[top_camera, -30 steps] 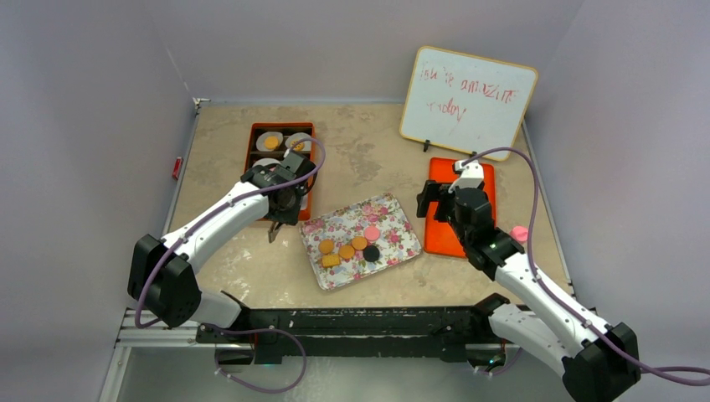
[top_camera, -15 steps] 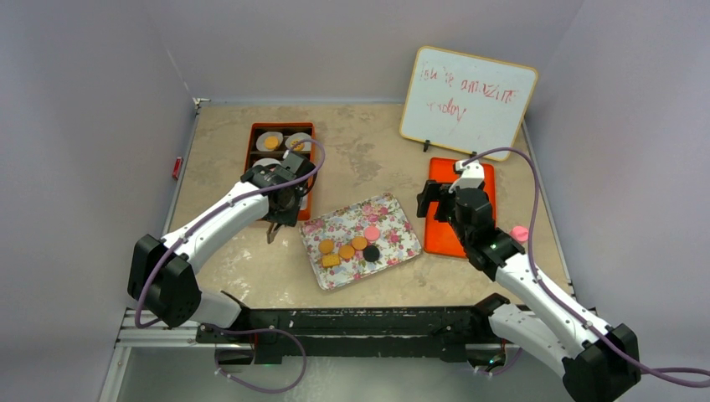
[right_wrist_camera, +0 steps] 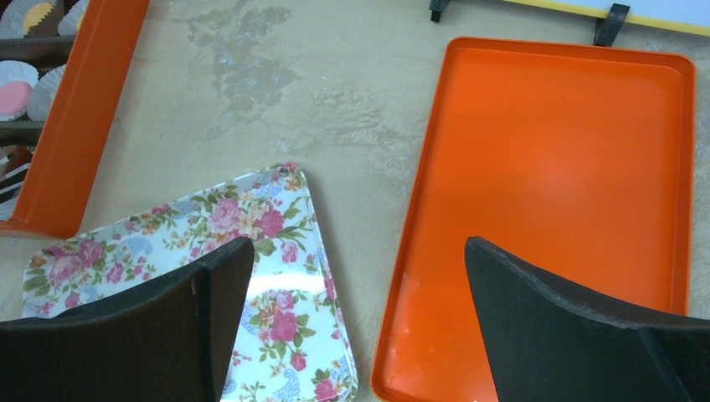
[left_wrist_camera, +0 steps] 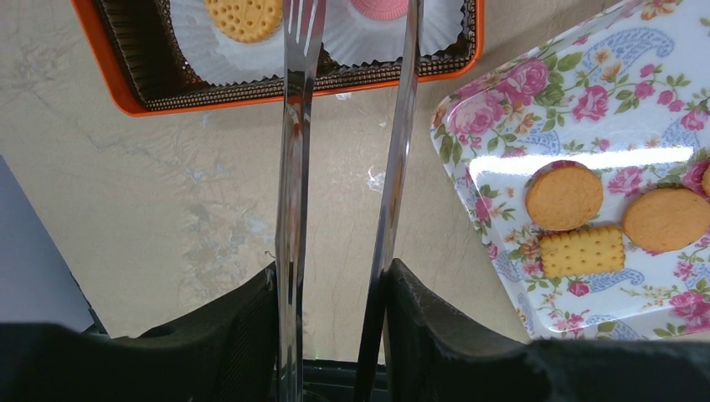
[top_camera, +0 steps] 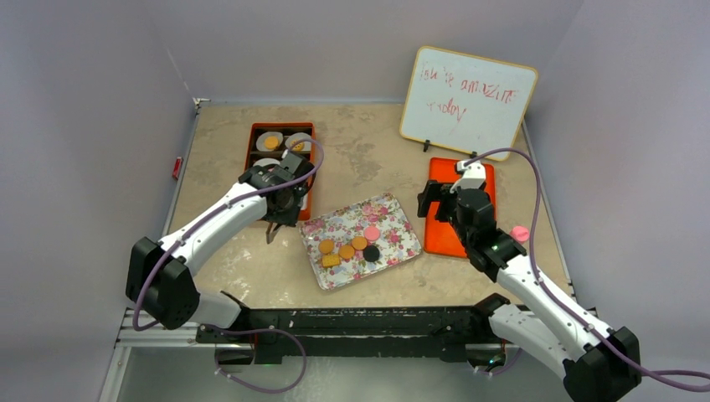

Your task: Pack the cookies

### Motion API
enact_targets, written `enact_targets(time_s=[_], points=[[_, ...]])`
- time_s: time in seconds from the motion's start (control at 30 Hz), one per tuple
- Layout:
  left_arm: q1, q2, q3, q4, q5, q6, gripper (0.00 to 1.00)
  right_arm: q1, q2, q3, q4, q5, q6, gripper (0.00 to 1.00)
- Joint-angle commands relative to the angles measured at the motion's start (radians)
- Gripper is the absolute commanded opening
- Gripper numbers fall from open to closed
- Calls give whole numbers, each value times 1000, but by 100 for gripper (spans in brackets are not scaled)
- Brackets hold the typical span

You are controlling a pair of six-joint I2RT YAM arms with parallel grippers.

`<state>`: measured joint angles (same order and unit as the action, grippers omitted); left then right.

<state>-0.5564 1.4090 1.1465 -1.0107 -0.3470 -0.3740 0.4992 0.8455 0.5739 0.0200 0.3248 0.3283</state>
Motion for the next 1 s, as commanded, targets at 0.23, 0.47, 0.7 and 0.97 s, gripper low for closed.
enact_targets(time_s=[0.23, 0.47, 0.7, 0.97], points=[[5, -142, 38, 45, 23, 38, 40, 1, -27, 47, 5, 12, 0, 99], [-58, -248, 34, 154, 101, 70, 40, 1, -53, 40, -7, 11, 13, 99], [-249, -243, -27, 280, 91, 54, 40, 1, -76, 32, -17, 4, 31, 99], [-349, -205, -148, 462, 82, 92, 40, 1, -96, 28, -41, 2, 42, 99]])
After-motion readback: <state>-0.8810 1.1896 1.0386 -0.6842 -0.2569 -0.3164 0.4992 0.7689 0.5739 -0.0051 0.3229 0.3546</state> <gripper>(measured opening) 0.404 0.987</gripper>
